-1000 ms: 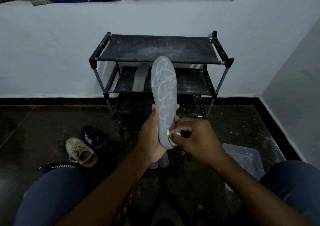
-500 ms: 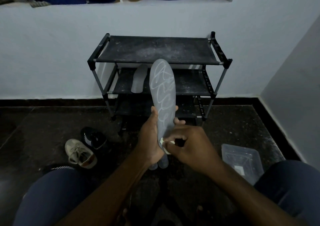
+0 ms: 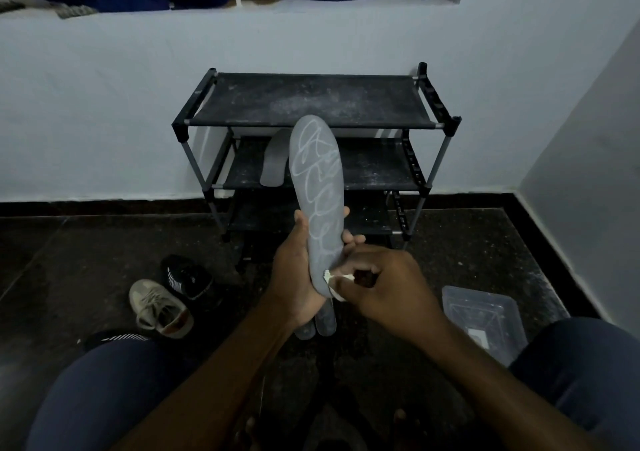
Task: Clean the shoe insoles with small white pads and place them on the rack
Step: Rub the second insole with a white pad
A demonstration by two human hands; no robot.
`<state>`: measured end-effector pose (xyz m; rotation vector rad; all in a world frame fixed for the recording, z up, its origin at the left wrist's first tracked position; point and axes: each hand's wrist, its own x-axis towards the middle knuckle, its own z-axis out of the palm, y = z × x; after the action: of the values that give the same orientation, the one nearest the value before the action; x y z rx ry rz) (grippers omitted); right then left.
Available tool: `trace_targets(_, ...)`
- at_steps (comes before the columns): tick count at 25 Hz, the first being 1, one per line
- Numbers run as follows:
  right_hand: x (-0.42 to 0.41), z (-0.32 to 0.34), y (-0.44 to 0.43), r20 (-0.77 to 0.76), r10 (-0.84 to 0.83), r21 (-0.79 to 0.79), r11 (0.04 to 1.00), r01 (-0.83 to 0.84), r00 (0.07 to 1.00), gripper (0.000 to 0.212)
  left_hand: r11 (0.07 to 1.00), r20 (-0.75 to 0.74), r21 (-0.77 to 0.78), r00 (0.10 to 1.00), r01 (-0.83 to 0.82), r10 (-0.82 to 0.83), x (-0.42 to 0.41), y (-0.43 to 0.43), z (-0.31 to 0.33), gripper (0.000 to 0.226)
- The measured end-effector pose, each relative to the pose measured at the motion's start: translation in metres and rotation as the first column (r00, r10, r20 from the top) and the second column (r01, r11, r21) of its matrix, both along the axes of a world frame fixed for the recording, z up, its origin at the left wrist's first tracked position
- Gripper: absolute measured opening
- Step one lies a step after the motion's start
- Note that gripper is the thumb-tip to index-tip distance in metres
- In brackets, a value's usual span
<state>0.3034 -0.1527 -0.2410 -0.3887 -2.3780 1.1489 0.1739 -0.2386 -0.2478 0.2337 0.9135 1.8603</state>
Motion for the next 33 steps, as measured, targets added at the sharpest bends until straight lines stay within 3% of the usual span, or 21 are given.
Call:
trace_targets(9, -0.003, -0.001, -0.007, -0.047, -0.02, -0.153, 0.988, 0.013, 0.999, 0.004, 0.998, -0.014, -0.016, 0.998, -0.064, 0.064, -0.01, 0.001, 0.004, 0.078)
trace_targets(13, -0.002, -0.001, -0.012, -0.019, 0.026, -0.125, 0.992, -0.028, 0.999, 0.004, 0.995, 0.055, 0.003, 0.993, -0.103, 0.102, -0.022, 0.001, 0.003, 0.078)
trace_targets(25, -0.008, -0.003, 0.006, -0.071, -0.125, 0.092, 0.987, 0.131, 0.99, 0.012, 0.998, -0.049, -0.028, 0.997, -0.06, 0.059, -0.01, 0.002, 0.001, 0.076)
trace_targets(30, -0.006, -0.002, -0.007, -0.009, 0.004, 0.123, 0.992, -0.003, 1.0, 0.01, 0.995, -0.021, -0.055, 0.997, -0.078, 0.077, -0.011, 0.001, 0.0, 0.076)
trace_targets(33, -0.008, -0.004, 0.007, -0.052, -0.066, 0.114, 0.991, 0.072, 0.996, 0.011, 0.996, -0.051, -0.052, 0.996, -0.075, 0.072, -0.009, 0.001, 0.0, 0.076)
